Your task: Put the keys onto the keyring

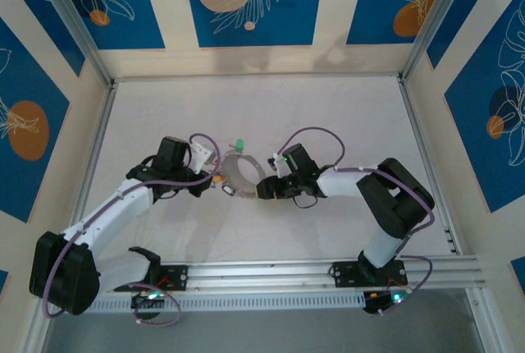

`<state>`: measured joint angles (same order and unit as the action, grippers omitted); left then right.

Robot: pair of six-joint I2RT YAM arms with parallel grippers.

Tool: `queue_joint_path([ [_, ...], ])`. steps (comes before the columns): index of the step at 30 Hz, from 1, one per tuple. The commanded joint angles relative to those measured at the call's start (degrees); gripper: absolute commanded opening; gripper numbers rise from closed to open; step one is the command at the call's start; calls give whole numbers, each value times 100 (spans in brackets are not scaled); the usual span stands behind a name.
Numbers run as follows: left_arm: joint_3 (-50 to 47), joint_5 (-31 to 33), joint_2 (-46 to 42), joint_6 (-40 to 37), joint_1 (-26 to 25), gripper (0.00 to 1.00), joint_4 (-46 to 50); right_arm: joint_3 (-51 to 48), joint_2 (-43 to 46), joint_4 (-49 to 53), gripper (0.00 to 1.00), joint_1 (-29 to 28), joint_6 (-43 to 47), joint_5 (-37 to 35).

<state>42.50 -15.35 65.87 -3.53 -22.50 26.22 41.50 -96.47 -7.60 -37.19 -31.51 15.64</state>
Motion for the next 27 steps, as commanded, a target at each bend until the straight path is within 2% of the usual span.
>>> queue_joint_path([
  [1,91,13,-46,-95,41,0,59,95,-147,-102,54,-68,-66,115],
  [16,65,-7,-66,-95,44,0,26,263,-126,-102,49,-282,288,678],
  [22,55,-2,-50,-87,36,0,10,329,107,-277,50,-199,357,1364],
  [25,83,25,-37,-102,39,0,38,312,614,-59,50,-17,283,1177],
  [27,58,35,-51,-97,43,0,-19,284,864,369,51,158,465,736],
])
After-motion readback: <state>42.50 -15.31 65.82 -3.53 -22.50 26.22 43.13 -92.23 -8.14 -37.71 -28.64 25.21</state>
